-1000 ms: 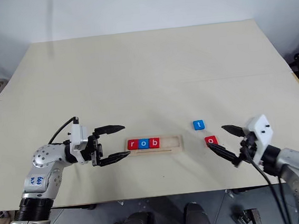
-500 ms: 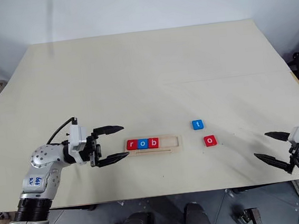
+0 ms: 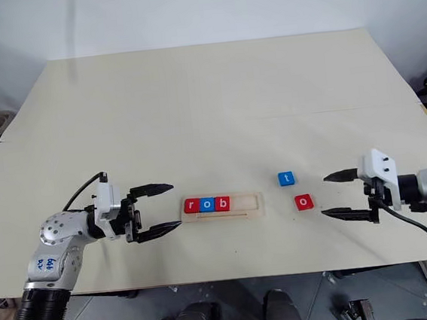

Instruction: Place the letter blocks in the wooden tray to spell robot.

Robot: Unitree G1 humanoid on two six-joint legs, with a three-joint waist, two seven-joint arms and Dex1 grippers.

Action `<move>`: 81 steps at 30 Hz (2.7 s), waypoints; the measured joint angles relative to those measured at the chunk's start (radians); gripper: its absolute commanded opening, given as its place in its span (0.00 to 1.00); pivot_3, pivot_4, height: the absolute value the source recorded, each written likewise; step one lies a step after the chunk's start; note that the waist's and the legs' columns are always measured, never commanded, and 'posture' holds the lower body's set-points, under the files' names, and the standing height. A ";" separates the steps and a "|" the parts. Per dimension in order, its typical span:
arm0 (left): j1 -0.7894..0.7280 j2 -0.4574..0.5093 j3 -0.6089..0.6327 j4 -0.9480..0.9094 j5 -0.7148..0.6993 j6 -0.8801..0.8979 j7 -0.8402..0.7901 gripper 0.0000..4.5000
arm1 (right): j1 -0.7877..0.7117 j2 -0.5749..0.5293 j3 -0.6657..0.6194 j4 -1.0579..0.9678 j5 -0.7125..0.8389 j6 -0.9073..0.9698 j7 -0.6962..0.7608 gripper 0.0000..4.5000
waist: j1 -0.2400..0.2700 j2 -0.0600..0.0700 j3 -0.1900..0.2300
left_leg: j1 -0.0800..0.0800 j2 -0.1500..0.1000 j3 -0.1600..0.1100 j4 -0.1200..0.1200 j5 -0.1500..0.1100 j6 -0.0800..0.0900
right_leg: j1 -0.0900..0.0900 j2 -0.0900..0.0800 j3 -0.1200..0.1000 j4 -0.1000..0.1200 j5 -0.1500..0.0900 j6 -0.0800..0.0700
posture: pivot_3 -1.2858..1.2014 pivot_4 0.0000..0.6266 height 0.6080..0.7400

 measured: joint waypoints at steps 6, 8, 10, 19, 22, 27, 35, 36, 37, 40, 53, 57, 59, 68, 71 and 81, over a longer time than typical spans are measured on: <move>0.022 0.005 -0.005 -0.028 -0.001 -0.011 -0.018 1.00 | -0.138 0.018 0.120 0.102 -0.087 -0.059 0.038 1.00 | -0.002 0.000 0.000 | 0.000 0.000 0.000 0.000 0.000 0.000 | -0.001 0.000 0.000 0.000 0.000 0.000 | 0.52 0.24 1.00; 0.022 0.005 -0.005 -0.029 0.001 -0.020 -0.017 1.00 | -0.173 0.039 0.155 0.142 -0.118 -0.101 0.047 1.00 | -0.002 0.000 0.000 | 0.000 0.000 0.000 0.000 0.000 0.000 | -0.001 0.000 0.000 0.000 0.000 0.000 | 0.52 0.24 1.00; 0.021 0.005 -0.006 -0.031 0.002 -0.025 -0.016 1.00 | -0.193 0.051 0.189 0.178 -0.144 -0.137 0.053 1.00 | -0.001 0.000 0.000 | 0.000 0.000 0.000 0.000 0.000 0.000 | -0.001 0.000 0.000 0.000 0.000 0.000 | 0.52 0.24 1.00; 0.021 0.005 -0.016 -0.064 0.002 -0.026 -0.015 1.00 | -0.234 0.095 0.212 0.262 -0.169 -0.227 0.057 0.72 | -0.005 0.000 0.000 | 0.000 0.001 0.000 0.000 0.000 0.000 | -0.001 0.001 0.000 0.001 0.000 0.000 | 0.52 0.24 1.00; 0.021 0.005 -0.016 -0.064 0.002 -0.026 -0.015 1.00 | -0.237 0.108 0.211 0.269 -0.170 -0.247 0.054 0.50 | -0.005 0.000 0.000 | 0.000 0.001 0.000 0.000 0.000 0.000 | -0.001 0.001 0.000 0.001 0.000 0.000 | 0.52 0.24 1.00; 0.021 0.005 -0.016 -0.064 0.002 -0.026 -0.014 1.00 | -0.220 0.116 0.207 0.242 -0.157 -0.229 0.056 0.32 | -0.004 0.000 0.000 | 0.000 0.001 0.000 0.000 0.000 0.000 | -0.001 0.001 0.000 0.001 0.000 0.000 | 0.52 0.24 1.00; 0.021 0.005 -0.015 -0.061 0.002 -0.026 -0.011 1.00 | -0.198 0.114 0.190 -0.053 -0.045 0.040 0.040 0.32 | -0.003 0.000 0.000 | 0.000 0.001 0.000 0.001 0.000 -0.001 | -0.001 0.001 0.000 0.001 0.000 0.000 | 0.52 0.24 1.00; 0.021 0.005 -0.015 -0.060 0.002 -0.027 -0.010 1.00 | -0.206 0.114 0.191 -0.096 -0.042 0.096 0.020 0.32 | -0.003 0.000 0.000 | -0.001 0.001 0.000 0.001 0.000 -0.001 | -0.001 0.000 0.000 0.001 0.000 0.000 | 0.52 0.24 1.00; 0.021 0.005 -0.014 -0.058 0.002 -0.028 -0.008 1.00 | -0.219 0.119 0.192 -0.133 -0.037 0.148 -0.001 0.32 | -0.002 0.000 0.000 | -0.001 0.001 -0.001 0.001 0.000 -0.001 | -0.001 0.000 0.000 0.001 0.000 0.000 | 0.52 0.24 1.00; 0.021 0.005 -0.013 -0.053 0.002 -0.032 -0.006 1.00 | -0.262 0.169 0.219 -0.229 -0.038 0.269 -0.071 0.32 | -0.002 0.000 0.000 | -0.001 0.001 -0.001 0.001 -0.001 -0.001 | -0.001 0.000 -0.001 0.001 0.000 0.000 | 0.52 0.24 1.00; 0.026 0.003 -0.014 -0.052 0.004 -0.038 0.014 1.00 | -0.311 0.301 0.387 -0.261 -0.148 0.366 -0.211 0.32 | -0.003 0.000 0.000 | -0.002 0.000 -0.002 0.001 -0.001 -0.001 | -0.003 0.000 -0.001 0.001 0.000 0.000 | 0.52 0.24 1.00; 0.031 0.003 -0.014 -0.053 0.004 -0.038 0.024 1.00 | -0.311 0.309 0.395 -0.261 -0.158 0.365 -0.213 0.32 | -0.004 0.000 0.000 | -0.002 0.000 -0.002 0.000 -0.001 -0.001 | -0.003 0.000 -0.001 0.001 0.000 0.000 | 0.52 0.24 1.00; 0.033 0.003 -0.014 -0.053 0.004 -0.038 0.030 1.00 | -0.311 0.315 0.408 -0.261 -0.166 0.363 -0.213 0.32 | -0.005 0.000 0.000 | -0.002 0.000 -0.002 0.000 -0.001 -0.001 | -0.003 0.000 -0.001 0.001 0.000 0.000 | 0.52 0.24 1.00; 0.033 0.003 -0.014 -0.055 0.004 -0.038 0.036 1.00 | -0.311 0.342 0.426 -0.254 -0.181 0.364 -0.219 0.32 | -0.004 0.000 0.000 | -0.002 0.000 -0.002 0.001 -0.001 -0.001 | -0.003 0.000 -0.001 0.002 0.000 0.000 | 0.52 0.24 1.00; 0.033 0.004 -0.014 -0.055 0.004 -0.038 0.036 1.00 | -0.311 0.342 0.426 -0.254 -0.182 0.367 -0.212 0.32 | -0.004 0.000 0.000 | -0.002 0.000 -0.002 0.001 -0.001 -0.001 | -0.003 0.000 -0.001 0.002 0.000 0.000 | 0.52 0.24 1.00; 0.032 0.004 -0.014 -0.057 0.004 -0.038 0.038 1.00 | -0.312 0.314 0.412 -0.281 -0.155 0.405 -0.186 0.99 | -0.005 0.000 0.000 | -0.002 0.000 -0.002 0.000 -0.001 -0.001 | -0.003 0.000 -0.001 0.001 0.000 0.000 | 0.52 0.24 1.00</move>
